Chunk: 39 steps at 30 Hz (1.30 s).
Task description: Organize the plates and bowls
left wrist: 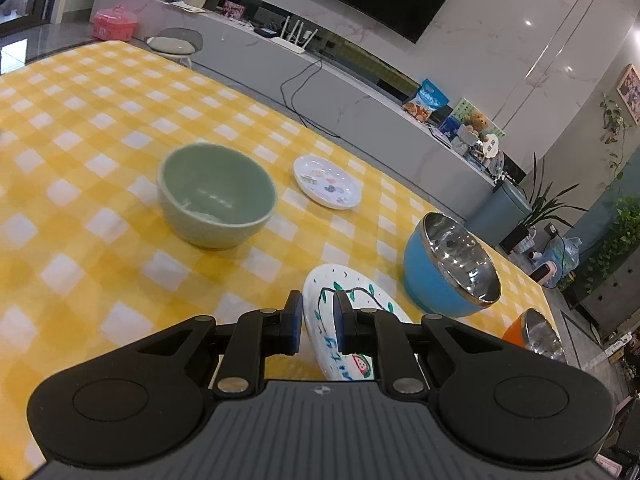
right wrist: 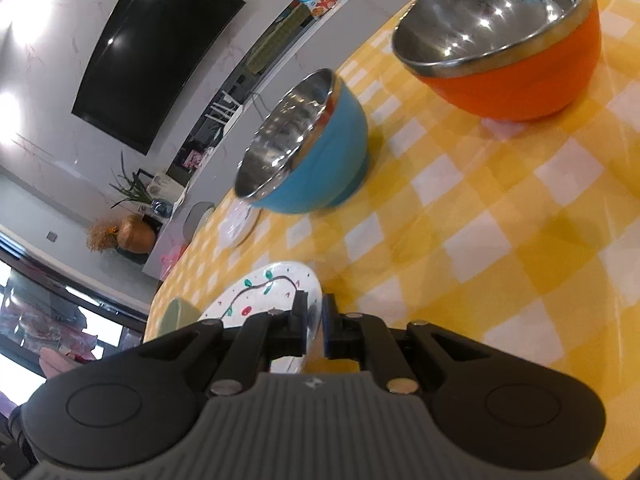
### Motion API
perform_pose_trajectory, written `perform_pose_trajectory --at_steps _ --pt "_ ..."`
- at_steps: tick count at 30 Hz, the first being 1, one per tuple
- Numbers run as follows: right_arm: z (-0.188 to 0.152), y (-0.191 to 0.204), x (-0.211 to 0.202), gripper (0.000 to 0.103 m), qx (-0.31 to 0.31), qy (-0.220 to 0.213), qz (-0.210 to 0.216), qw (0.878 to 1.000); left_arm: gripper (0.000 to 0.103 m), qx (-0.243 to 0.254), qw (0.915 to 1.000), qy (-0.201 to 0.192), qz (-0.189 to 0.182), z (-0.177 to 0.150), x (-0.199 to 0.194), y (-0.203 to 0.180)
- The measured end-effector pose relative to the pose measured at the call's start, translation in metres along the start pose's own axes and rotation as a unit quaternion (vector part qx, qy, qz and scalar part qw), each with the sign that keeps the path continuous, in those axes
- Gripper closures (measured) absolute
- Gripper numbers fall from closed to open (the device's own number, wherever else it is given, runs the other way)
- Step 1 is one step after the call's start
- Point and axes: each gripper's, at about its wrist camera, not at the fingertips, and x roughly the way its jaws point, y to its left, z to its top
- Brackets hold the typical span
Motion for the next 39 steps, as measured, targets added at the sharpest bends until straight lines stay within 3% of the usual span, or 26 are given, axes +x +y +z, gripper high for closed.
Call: perform_pose_trajectory --at_steps 20,32,39 --pt "-0.058 0.045 -0.032 0.098 -0.086 0.058 0.049 0.993 0.086 -0.036 0.9967 0.01 0.072 -0.009 -0.077 0.044" --pt "-0.076 0.053 -0.026 0.098 -0.141 0.068 0.039 0.987 0.086 -0.043 0.9943 0.023 0.095 -0.024 -0.075 0.063" --pt "-0.076 0.051 -0.021 0.098 -0.154 0.066 0.025 0.986 0.086 -0.015 0.9939 0.026 0.106 -0.027 -0.066 0.055"
